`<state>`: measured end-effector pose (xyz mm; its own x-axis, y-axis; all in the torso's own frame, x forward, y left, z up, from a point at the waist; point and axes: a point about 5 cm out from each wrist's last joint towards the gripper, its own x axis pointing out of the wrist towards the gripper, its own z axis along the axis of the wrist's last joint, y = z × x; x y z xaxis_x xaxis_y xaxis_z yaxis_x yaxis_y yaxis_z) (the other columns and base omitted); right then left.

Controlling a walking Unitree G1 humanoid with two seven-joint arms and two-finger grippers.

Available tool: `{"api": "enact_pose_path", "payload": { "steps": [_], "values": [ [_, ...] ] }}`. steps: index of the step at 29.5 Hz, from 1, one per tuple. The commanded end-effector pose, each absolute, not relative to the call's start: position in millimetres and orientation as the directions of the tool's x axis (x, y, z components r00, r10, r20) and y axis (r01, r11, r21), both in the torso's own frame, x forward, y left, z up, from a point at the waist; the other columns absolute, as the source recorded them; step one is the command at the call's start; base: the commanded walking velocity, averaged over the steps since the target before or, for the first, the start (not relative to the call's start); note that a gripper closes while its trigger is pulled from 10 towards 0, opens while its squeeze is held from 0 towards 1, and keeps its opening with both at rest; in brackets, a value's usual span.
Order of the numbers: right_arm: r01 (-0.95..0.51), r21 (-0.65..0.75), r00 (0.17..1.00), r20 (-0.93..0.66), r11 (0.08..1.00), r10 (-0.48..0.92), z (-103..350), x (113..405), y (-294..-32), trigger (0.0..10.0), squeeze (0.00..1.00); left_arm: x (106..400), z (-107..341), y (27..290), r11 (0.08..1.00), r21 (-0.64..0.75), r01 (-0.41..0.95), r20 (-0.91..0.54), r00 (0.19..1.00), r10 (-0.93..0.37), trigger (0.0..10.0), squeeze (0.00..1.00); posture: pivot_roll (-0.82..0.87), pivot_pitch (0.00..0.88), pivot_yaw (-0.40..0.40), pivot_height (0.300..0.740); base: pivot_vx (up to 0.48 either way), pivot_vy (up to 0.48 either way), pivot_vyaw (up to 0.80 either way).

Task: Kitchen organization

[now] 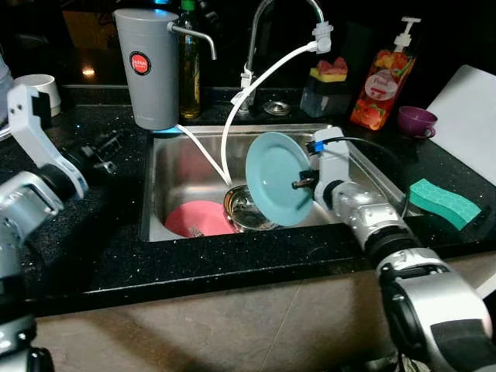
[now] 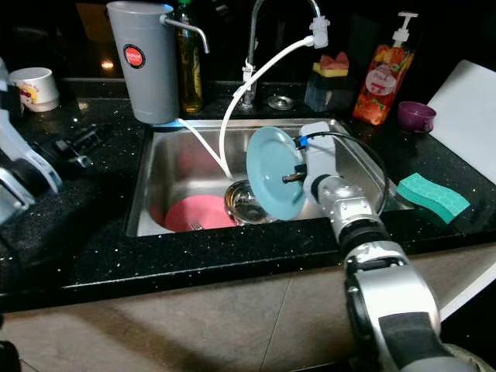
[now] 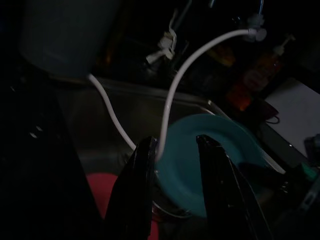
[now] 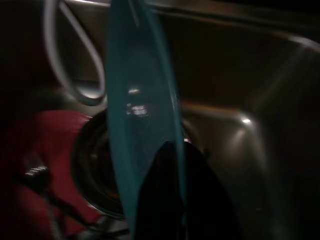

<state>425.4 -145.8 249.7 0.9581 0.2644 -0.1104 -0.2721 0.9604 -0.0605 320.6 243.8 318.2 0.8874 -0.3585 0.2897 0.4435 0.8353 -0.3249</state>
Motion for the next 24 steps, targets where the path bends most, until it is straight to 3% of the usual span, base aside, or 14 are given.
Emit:
{"api": "enact_pose_path", "payload": {
  "steps": [1, 5, 11, 15, 21, 22, 23, 24],
  "values": [
    [-0.231, -0.01, 0.969, -0.096, 0.973, 0.229, 249.2, 425.9, -152.2, 10.0, 1.0, 318.6, 315.0, 238.9, 0.829, -0.327, 0.453, 0.279, 0.885, -0.373, 10.0, 0.0, 0.24, 0.138, -0.111, 0.74, 0.0, 0.0, 0.0],
    [-0.227, 0.049, 0.971, -0.069, 0.973, 0.23, 249.2, 426.1, -151.3, 10.0, 1.0, 320.2, 310.1, 233.0, 0.819, -0.34, 0.462, 0.272, 0.882, -0.385, 10.0, 0.0, 0.23, 0.136, -0.109, 0.74, 0.0, 0.0, 0.0],
    [-0.259, 0.162, 0.956, 0.186, 0.952, 0.228, 284.5, 425.9, -154.6, 10.0, 1.0, 322.4, 303.5, 220.9, 0.798, -0.36, 0.483, 0.266, 0.873, -0.408, 10.0, 0.0, 0.22, 0.128, -0.098, 0.74, 0.0, 0.0, 0.0],
    [-0.372, 0.254, 0.87, 0.43, 0.893, 0.24, 315.9, 415.0, -155.5, 10.0, 1.0, 321.3, 305.1, 204.4, 0.798, -0.329, 0.505, 0.306, 0.856, -0.416, 10.0, 0.0, 0.21, 0.122, -0.089, 0.74, 0.0, 0.0, 0.0],
    [-0.433, 0.246, 0.805, 0.539, 0.867, 0.248, 319.6, 389.8, -143.9, 10.0, 1.0, 315.0, 309.0, 182.2, 0.822, -0.22, 0.525, 0.365, 0.826, -0.429, 10.0, 0.0, 0.19, 0.116, -0.08, 0.74, 0.0, 0.0, 0.0],
    [-0.44, 0.245, 0.793, 0.557, 0.864, 0.246, 319.3, 382.5, -141.2, 10.0, 0.45, 312.8, 310.4, 176.5, 0.819, -0.201, 0.537, 0.381, 0.813, -0.439, 10.0, 0.0, 0.19, 0.114, -0.079, 0.74, 0.0, 0.0, 0.0],
    [-0.434, 0.245, 0.778, 0.587, 0.867, 0.223, 318.4, 369.6, -138.0, 10.0, 0.0, 308.3, 313.2, 167.1, 0.822, -0.153, 0.548, 0.407, 0.793, -0.453, 10.0, 0.0, 0.19, 0.109, -0.075, 0.74, 0.0, 0.0, 0.0],
    [-0.431, 0.246, 0.774, 0.596, 0.868, 0.216, 318.0, 366.9, -137.5, 10.0, 0.0, 307.3, 313.8, 165.0, 0.825, -0.141, 0.548, 0.41, 0.79, -0.455, 10.0, 0.0, 0.19, 0.109, -0.075, 0.74, 0.0, 0.0, 0.0]
  ]
}}
